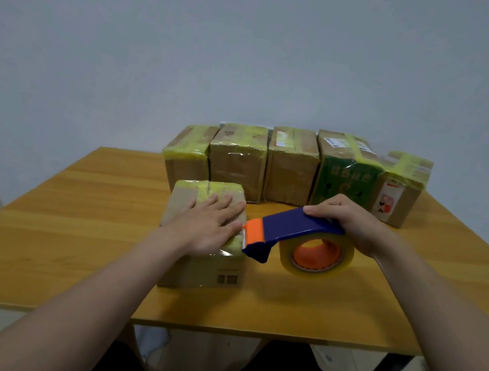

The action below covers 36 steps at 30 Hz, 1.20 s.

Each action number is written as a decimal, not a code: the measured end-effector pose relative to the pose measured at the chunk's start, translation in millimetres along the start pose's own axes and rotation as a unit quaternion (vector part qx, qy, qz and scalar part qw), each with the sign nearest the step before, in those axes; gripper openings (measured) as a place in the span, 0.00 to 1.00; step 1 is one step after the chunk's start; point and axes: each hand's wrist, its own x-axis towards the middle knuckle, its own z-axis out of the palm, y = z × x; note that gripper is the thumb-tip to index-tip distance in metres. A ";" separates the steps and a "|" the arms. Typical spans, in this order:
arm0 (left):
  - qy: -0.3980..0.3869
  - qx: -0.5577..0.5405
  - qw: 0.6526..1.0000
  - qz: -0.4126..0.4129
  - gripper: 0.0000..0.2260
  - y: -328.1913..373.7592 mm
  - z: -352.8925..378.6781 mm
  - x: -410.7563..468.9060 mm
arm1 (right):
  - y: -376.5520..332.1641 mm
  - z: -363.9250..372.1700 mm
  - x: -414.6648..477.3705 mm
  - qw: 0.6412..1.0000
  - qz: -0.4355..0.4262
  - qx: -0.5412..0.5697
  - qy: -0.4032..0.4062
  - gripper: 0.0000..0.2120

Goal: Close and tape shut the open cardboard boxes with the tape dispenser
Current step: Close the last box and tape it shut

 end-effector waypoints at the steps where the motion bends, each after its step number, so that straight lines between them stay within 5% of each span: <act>1: 0.003 0.001 1.000 0.000 0.27 -1.3 1.2 0.5 | -0.5 -1.3 -1.4 1.000 0.000 0.001 -0.007 0.21; 11: 0.012 0.000 1.000 0.007 0.26 -6.0 3.2 2.6 | 17.4 -12.5 -9.4 0.998 0.019 0.056 -0.014 0.17; 20: 0.004 -0.005 1.000 0.003 0.26 -3.4 1.1 0.8 | -26.9 -21.1 -1.2 0.997 -0.024 -0.069 -0.018 0.19; 27: 0.011 -0.004 1.000 0.007 0.26 -3.1 0.8 -0.2 | -24.1 -27.0 -4.5 0.998 -0.017 -0.042 -0.040 0.18; 31: 0.009 -0.004 1.000 0.008 0.26 -3.4 -0.1 -0.5 | -16.0 -30.6 -6.2 0.998 -0.014 -0.042 -0.037 0.23; 34: 0.006 -0.006 1.000 0.009 0.26 -3.1 -0.5 -0.8 | -13.0 -37.7 -9.6 0.998 -0.014 -0.057 -0.019 0.40; 36: 0.003 -0.007 1.000 0.009 0.26 -2.3 -0.7 -1.6 | -14.1 -38.1 -10.4 0.998 -0.010 -0.066 -0.018 0.34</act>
